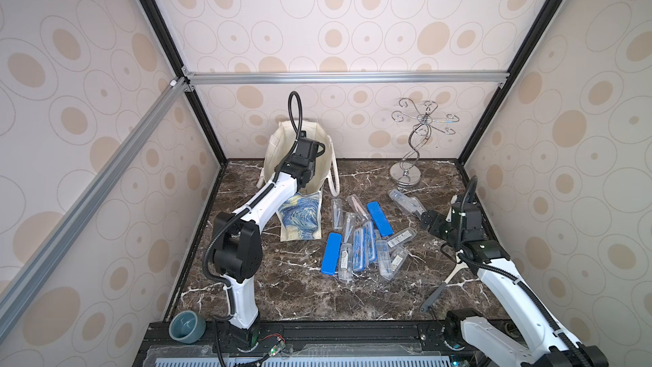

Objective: Put the compass set into the canvas bag
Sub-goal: Place the compass set in the canvas bag.

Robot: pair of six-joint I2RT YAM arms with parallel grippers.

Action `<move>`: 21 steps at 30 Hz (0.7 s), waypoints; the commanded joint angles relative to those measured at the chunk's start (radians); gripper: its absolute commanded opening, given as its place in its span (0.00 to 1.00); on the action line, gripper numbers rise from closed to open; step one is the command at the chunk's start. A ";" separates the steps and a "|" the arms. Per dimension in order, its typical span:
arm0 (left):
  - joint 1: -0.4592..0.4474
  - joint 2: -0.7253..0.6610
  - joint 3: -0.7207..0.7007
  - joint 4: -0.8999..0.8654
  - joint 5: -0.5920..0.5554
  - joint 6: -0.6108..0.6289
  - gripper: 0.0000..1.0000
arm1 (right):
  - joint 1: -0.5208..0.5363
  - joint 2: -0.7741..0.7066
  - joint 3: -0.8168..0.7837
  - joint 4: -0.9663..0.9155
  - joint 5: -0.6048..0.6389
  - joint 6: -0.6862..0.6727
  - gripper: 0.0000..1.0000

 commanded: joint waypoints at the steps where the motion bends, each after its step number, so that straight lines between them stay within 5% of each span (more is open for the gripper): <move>1: 0.013 0.018 -0.008 -0.033 0.037 0.001 0.20 | -0.005 0.007 -0.010 -0.003 0.003 -0.010 0.99; 14: 0.018 0.035 -0.113 -0.014 0.075 -0.017 0.23 | -0.004 0.031 -0.009 0.001 -0.006 -0.007 0.99; 21: 0.018 0.025 -0.115 -0.003 0.081 -0.018 0.35 | -0.006 0.032 -0.013 0.007 -0.012 -0.003 0.99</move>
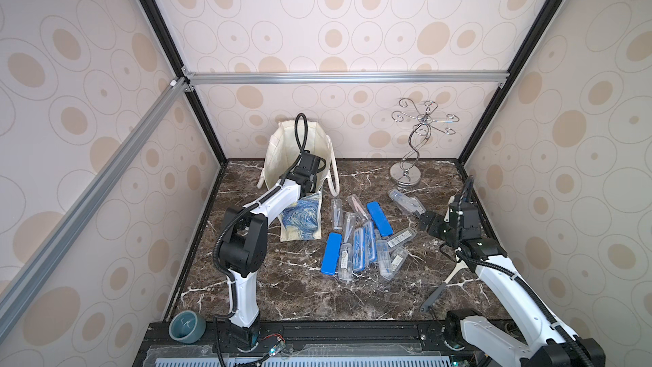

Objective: Put the compass set into the canvas bag
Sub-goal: Place the compass set in the canvas bag, then pick up the compass set from the compass set.

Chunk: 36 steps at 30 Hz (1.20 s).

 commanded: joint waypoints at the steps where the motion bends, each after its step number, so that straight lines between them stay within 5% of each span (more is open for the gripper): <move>1: 0.009 -0.017 0.004 -0.004 0.006 -0.007 0.40 | -0.006 -0.002 -0.014 0.005 -0.005 0.003 0.99; 18: 0.006 -0.233 0.007 0.115 0.069 0.021 1.00 | -0.006 0.041 -0.002 -0.017 -0.053 -0.024 0.99; 30: -0.151 -0.588 -0.293 0.498 0.246 0.112 1.00 | -0.005 0.155 0.070 -0.072 -0.169 -0.082 0.99; 36: -0.288 -0.628 -0.363 0.615 0.336 0.100 1.00 | -0.005 0.254 0.143 -0.156 -0.185 -0.105 0.99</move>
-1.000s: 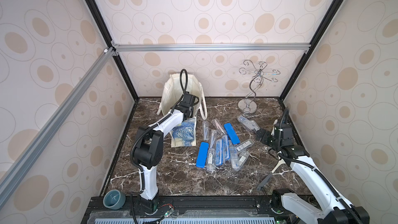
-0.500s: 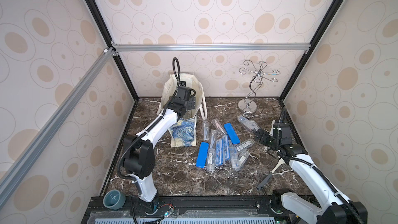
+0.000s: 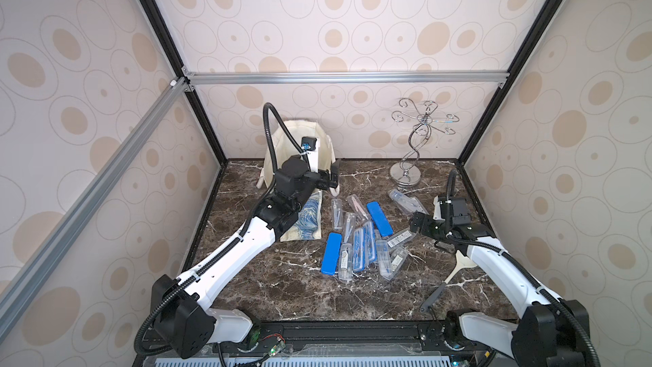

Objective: Put the compass set into the canvas bag
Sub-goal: Pick up the compass set from the compass set.

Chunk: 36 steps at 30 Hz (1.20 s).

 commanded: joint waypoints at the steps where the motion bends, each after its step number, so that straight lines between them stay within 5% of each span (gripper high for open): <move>1: -0.063 0.001 -0.008 0.115 0.070 0.017 1.00 | -0.005 0.052 0.056 -0.085 -0.023 -0.030 0.98; 11: -0.249 0.205 0.005 0.118 0.067 0.006 1.00 | -0.001 0.235 0.104 -0.165 -0.001 0.034 0.84; 17: -0.288 0.343 0.006 0.126 0.091 -0.051 1.00 | -0.001 0.284 0.135 -0.141 0.080 0.030 0.86; 22: -0.294 0.394 -0.043 0.190 0.113 -0.112 1.00 | -0.004 0.386 0.297 -0.182 0.147 -0.094 0.87; 36: -0.294 0.384 -0.151 0.255 0.082 -0.151 1.00 | 0.003 0.616 0.592 -0.131 0.040 -0.495 0.85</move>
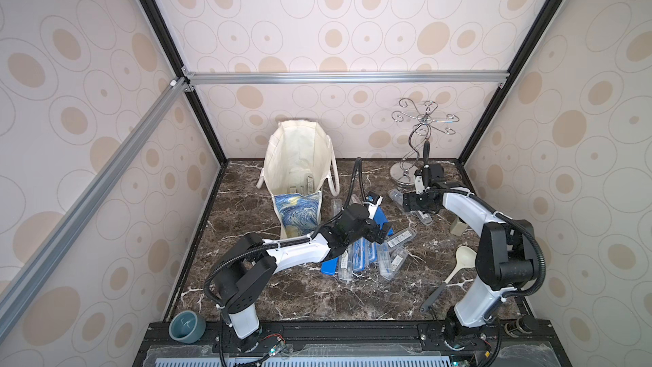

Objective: Put the compass set into the canvas bag
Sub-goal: Pick up the compass set from the compass set.

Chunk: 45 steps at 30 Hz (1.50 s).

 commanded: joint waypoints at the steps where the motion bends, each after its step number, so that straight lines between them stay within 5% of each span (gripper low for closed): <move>1: -0.002 -0.017 -0.012 0.052 -0.007 -0.024 1.00 | 0.003 0.069 0.105 -0.042 -0.031 -0.141 0.84; 17: -0.002 -0.044 -0.047 0.047 -0.025 -0.030 1.00 | 0.005 0.273 0.223 -0.080 -0.002 -0.302 0.74; 23: -0.002 -0.049 -0.054 0.048 -0.026 -0.035 1.00 | 0.005 0.323 0.258 -0.102 0.003 -0.300 0.63; 30: -0.002 -0.050 -0.055 0.045 -0.026 -0.035 1.00 | 0.005 0.340 0.266 -0.103 -0.001 -0.300 0.61; 38: -0.002 -0.049 -0.061 0.052 -0.032 -0.051 1.00 | 0.005 0.324 0.256 -0.101 -0.048 -0.299 0.41; 45: 0.001 -0.051 -0.051 0.021 -0.073 -0.099 1.00 | 0.011 0.246 0.205 -0.076 -0.147 -0.278 0.39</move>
